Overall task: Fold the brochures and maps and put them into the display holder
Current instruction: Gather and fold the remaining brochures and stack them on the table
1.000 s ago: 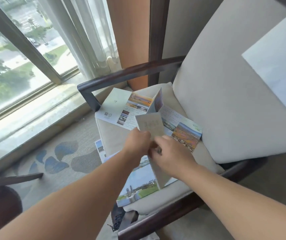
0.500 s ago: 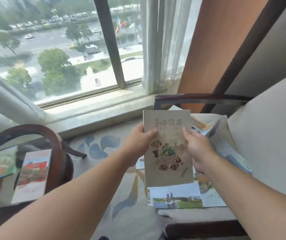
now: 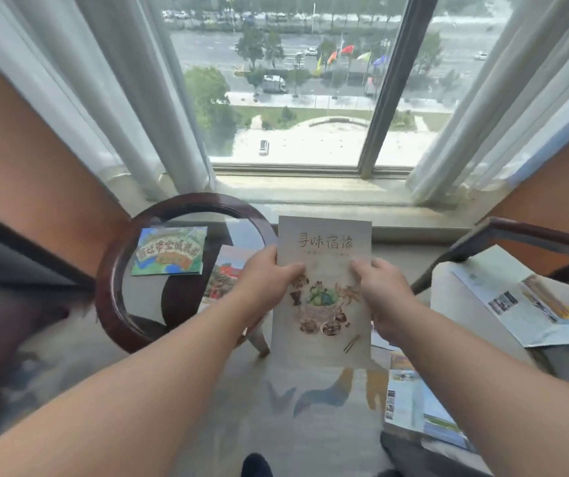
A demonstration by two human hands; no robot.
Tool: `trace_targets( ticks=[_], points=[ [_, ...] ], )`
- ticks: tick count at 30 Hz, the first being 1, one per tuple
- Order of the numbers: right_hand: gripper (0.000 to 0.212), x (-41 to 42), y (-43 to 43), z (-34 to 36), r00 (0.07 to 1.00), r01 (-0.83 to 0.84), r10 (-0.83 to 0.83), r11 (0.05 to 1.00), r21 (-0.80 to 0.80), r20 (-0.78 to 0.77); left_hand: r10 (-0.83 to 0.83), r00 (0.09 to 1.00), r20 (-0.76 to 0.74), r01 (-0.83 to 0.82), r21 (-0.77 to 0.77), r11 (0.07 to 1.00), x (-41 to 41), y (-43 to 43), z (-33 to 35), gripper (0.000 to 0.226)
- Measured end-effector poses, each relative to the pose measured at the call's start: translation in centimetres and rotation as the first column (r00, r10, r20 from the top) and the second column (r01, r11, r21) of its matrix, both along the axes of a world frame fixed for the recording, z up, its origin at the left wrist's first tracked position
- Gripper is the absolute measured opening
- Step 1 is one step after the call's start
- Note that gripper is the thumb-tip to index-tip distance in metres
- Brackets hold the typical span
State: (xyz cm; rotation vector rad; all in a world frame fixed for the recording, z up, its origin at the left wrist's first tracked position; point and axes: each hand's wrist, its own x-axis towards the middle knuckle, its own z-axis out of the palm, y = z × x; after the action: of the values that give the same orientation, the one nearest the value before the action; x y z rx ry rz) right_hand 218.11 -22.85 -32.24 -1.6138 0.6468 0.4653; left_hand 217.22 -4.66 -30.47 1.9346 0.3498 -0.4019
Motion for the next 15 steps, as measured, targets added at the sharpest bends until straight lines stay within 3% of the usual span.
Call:
trace_targets(
  ticks=[7, 15],
  points=[
    [0.012, 1.7, 8.7, -2.3, 0.972, -0.235, 0.231, 0.964, -0.126, -0.041, 0.128, 0.991, -0.05, -0.121, 0.116, 0.986, 0.2, 8.9, -3.2, 0.028],
    [0.016, 5.8, 13.7, -7.1, 0.925, -0.376, 0.359, 0.912, -0.162, -0.121, 0.186, 0.974, -0.131, -0.141, 0.292, 0.946, 2.9, 13.7, -7.4, 0.028]
  ],
)
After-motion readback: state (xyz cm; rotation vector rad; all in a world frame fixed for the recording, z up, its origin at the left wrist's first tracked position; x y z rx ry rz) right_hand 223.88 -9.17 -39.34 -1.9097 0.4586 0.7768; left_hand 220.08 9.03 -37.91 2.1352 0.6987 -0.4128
